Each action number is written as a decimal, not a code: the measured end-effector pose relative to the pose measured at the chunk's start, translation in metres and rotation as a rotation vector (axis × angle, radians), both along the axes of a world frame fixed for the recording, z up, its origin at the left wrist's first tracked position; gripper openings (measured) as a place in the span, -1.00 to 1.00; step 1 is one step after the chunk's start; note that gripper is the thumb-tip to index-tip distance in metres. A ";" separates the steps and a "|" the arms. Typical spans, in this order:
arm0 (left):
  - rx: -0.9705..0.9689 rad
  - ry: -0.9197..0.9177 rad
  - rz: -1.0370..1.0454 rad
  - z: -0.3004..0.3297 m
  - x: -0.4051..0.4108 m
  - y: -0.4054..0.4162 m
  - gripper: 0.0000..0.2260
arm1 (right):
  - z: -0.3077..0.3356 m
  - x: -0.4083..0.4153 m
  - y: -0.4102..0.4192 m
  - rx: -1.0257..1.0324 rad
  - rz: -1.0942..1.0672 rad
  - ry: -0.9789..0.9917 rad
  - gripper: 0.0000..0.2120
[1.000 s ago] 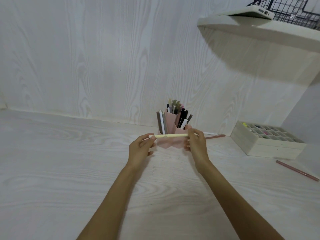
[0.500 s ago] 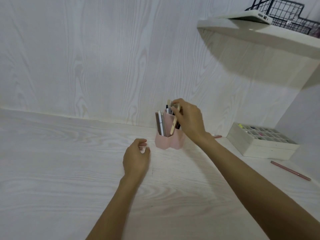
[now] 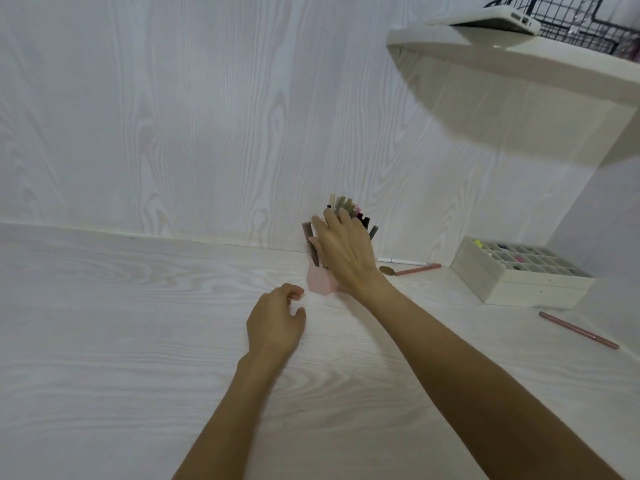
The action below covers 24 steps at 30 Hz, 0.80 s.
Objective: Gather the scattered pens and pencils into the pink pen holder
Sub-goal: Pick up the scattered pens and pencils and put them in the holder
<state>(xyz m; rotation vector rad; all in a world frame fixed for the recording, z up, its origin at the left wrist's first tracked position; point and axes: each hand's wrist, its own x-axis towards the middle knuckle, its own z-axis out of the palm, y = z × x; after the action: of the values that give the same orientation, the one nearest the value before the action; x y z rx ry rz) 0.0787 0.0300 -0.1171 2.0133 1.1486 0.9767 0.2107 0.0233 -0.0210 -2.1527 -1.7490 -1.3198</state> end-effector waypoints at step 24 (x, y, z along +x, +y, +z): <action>0.097 0.323 -0.495 0.032 0.145 -0.032 -0.65 | -0.073 0.190 -0.136 -0.283 -0.267 0.770 -0.56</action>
<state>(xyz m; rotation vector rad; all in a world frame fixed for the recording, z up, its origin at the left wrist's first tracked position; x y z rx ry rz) 0.2240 -0.0022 -0.0847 2.4330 0.6998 0.4758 0.4004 -0.1131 -0.0944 -2.5974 -1.4021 -0.1637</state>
